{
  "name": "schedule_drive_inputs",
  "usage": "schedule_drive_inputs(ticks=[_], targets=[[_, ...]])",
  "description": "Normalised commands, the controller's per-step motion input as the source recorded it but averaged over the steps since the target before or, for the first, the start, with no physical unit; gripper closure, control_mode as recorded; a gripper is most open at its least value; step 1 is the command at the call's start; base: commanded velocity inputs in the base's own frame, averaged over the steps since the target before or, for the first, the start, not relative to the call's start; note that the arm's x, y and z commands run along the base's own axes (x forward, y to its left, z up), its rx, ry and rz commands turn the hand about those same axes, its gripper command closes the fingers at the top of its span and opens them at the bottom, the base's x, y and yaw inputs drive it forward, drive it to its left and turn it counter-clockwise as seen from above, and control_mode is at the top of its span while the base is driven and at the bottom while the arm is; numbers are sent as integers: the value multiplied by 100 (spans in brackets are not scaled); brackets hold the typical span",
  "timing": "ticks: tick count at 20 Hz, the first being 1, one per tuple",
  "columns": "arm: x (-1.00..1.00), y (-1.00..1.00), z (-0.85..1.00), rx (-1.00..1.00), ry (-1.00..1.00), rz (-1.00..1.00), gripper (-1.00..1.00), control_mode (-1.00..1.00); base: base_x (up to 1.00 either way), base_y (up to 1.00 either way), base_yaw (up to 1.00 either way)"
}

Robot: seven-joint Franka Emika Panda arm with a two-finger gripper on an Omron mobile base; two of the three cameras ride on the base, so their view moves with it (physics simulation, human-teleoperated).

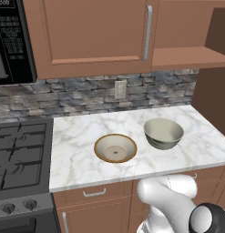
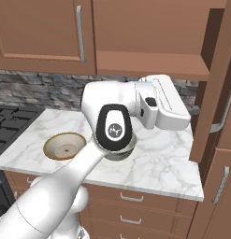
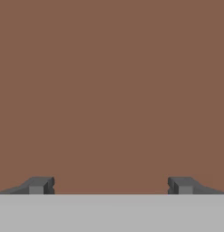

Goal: Open the cabinet. Pick the bowls from the counter and place them in the cabinet. Then close the cabinet.

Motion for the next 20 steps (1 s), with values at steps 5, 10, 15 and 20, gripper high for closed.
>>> schedule_drive_inputs(ticks=[5,10,15,20], targets=[[-92,23,-3,0,-16,0,-100,-100,0,0,0],[-95,66,-3,-3,-16,6,-100,-100,0,0,0],[-48,43,5,-12,-4,9,-100,-100,0,0,0],[-24,48,30,-14,16,24,-100,-100,0,0,0]])
